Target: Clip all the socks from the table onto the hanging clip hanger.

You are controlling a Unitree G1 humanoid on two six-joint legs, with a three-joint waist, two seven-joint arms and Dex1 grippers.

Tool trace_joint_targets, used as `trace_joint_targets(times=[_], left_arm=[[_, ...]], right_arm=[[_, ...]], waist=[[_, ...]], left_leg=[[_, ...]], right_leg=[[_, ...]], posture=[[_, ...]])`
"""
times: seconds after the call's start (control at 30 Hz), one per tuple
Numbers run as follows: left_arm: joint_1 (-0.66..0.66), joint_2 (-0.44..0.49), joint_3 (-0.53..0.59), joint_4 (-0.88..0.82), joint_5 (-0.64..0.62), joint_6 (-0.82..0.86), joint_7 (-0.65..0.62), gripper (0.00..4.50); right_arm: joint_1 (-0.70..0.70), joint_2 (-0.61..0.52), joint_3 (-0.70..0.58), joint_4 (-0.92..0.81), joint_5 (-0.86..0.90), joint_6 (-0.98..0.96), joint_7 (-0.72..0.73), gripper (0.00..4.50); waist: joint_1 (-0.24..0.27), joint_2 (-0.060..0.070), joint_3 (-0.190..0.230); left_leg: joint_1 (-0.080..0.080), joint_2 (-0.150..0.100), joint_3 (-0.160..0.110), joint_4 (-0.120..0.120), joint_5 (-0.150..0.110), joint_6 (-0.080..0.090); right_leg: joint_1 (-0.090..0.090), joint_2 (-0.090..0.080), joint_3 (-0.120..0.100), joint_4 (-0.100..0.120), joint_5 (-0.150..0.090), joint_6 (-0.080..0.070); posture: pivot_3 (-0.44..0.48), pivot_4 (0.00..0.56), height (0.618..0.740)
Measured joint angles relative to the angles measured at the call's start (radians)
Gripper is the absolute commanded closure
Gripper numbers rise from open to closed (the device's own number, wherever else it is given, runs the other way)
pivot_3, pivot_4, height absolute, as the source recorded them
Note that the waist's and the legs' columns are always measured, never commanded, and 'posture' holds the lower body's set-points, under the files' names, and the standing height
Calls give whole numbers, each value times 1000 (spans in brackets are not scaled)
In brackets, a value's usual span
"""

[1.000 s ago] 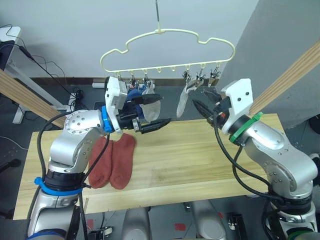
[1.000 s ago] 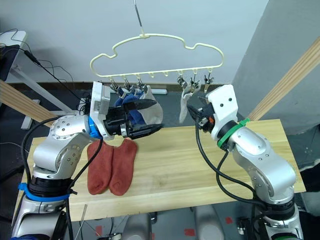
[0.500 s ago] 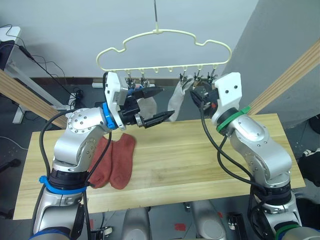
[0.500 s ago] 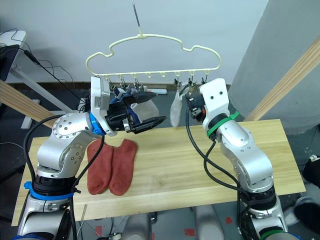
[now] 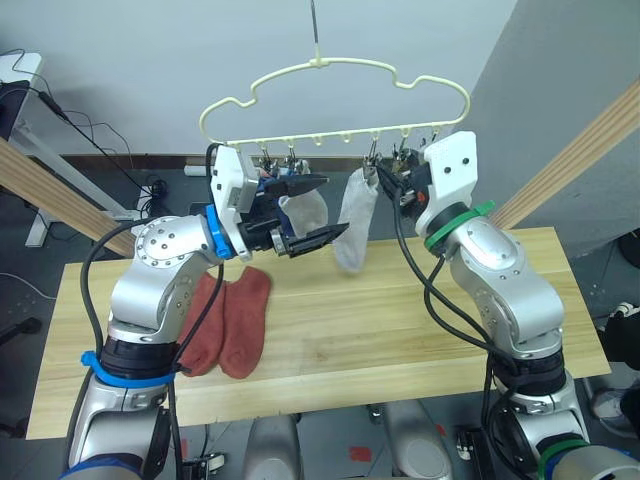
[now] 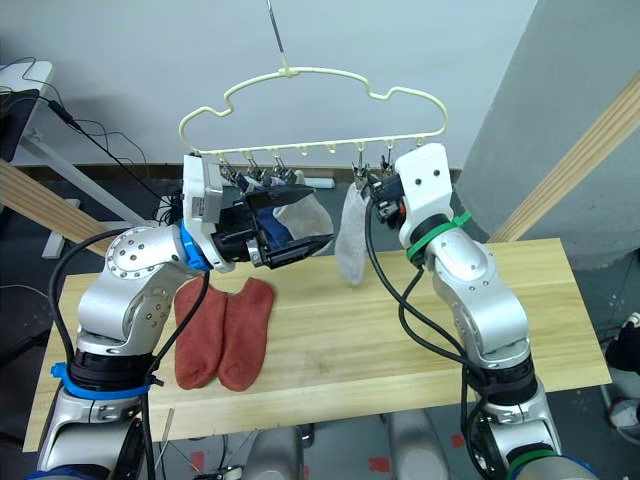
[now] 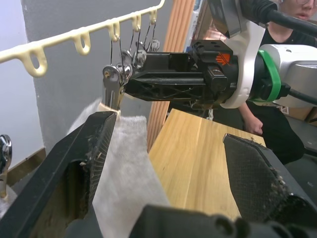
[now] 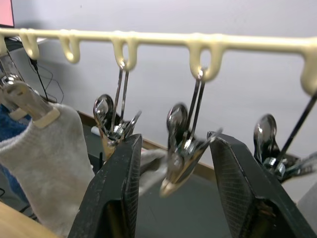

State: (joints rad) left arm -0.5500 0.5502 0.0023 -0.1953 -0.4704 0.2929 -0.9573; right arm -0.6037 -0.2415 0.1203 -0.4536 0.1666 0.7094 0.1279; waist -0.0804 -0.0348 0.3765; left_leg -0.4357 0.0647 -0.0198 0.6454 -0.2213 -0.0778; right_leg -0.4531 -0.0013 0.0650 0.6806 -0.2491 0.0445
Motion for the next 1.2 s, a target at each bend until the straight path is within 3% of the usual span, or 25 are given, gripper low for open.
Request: trace_joint_targets(times=[0.63, 1.2], left_arm=[[-10, -10, -17, 30, 19, -32, -17, 580], [-27, -25, -35, 48, 28, -42, -35, 580]], right_arm=[[-21, 193, -83, -28, -29, 128, -137, 2315], [-36, 256, -129, -91, -28, 203, -205, 2315]], waist=[[-1, 0, 0], [-2, 0, -1]], left_leg=[[0, 0, 0, 0, 0, 0], [0, 0, 0, 0, 0, 0]], right_leg=[[0, 0, 0, 1, 0, 0], [0, 0, -1, 1, 0, 0]], posture=[[-116, 327, 740], [-126, 324, 740]])
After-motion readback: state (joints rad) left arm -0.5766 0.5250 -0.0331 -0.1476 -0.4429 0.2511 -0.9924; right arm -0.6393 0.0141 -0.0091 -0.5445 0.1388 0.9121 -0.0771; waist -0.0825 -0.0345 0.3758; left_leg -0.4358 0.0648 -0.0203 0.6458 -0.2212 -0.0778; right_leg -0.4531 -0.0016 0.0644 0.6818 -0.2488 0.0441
